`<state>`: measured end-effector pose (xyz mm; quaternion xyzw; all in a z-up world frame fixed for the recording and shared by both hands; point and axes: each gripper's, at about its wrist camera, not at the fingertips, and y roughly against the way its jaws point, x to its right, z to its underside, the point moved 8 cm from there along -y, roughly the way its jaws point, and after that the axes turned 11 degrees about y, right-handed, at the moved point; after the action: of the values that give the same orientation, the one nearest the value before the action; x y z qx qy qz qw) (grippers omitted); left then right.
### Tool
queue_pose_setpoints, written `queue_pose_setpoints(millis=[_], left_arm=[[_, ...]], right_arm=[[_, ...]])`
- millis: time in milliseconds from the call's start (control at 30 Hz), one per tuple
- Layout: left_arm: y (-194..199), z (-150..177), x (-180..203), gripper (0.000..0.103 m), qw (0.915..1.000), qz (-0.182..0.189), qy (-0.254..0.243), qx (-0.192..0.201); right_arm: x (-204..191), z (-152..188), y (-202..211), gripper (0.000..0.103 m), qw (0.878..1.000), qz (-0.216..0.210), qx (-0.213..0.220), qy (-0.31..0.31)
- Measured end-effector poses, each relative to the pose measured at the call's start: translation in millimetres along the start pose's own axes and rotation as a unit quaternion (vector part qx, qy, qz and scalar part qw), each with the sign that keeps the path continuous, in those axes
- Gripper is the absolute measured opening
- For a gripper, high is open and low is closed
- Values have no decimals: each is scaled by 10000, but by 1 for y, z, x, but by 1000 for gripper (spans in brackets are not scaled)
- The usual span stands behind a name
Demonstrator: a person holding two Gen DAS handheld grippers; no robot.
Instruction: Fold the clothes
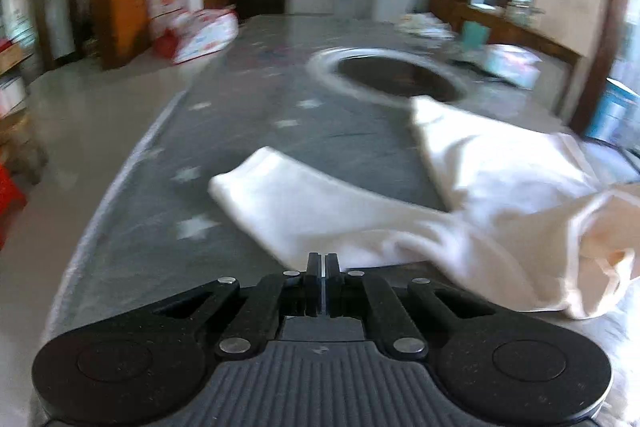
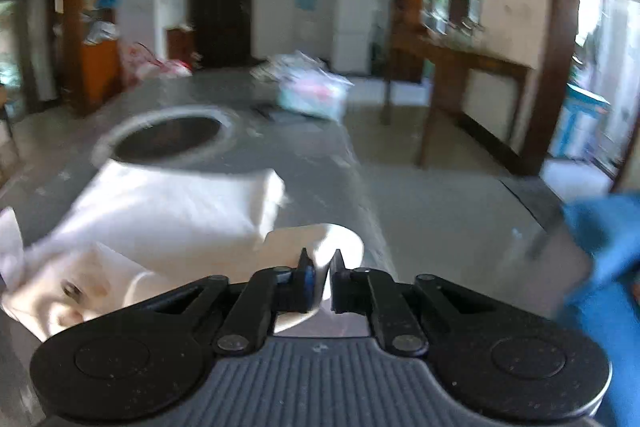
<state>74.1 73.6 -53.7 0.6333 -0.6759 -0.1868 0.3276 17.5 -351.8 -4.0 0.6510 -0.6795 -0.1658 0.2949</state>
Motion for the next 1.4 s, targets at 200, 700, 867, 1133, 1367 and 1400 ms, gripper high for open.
queue_pose_setpoints(millis=[200, 700, 867, 1133, 1367, 1400], left_arm=[[31, 13, 79, 3, 9865, 1344, -939, 14], [8, 54, 189, 18, 9482, 2033, -2429, -226], [-7, 57, 185, 19, 9506, 1887, -2442, -319], [-5, 60, 183, 11, 9477, 1929, -2530, -250], [22, 55, 171, 1, 9494, 2098, -2334, -118], [29, 55, 168, 0, 9491, 2143, -2305, -114]], right_arm=[[18, 34, 20, 41, 9989, 171, -328, -289], [-133, 5, 29, 34, 9626, -1989, 349, 1807], [-154, 12, 7, 34, 9522, -2125, 234, 2180], [-153, 25, -10, 5, 9564, -2096, 58, 2034], [-141, 15, 43, 4, 9537, -2229, 497, 1959], [-140, 16, 51, 4, 9522, -2246, 524, 2001]])
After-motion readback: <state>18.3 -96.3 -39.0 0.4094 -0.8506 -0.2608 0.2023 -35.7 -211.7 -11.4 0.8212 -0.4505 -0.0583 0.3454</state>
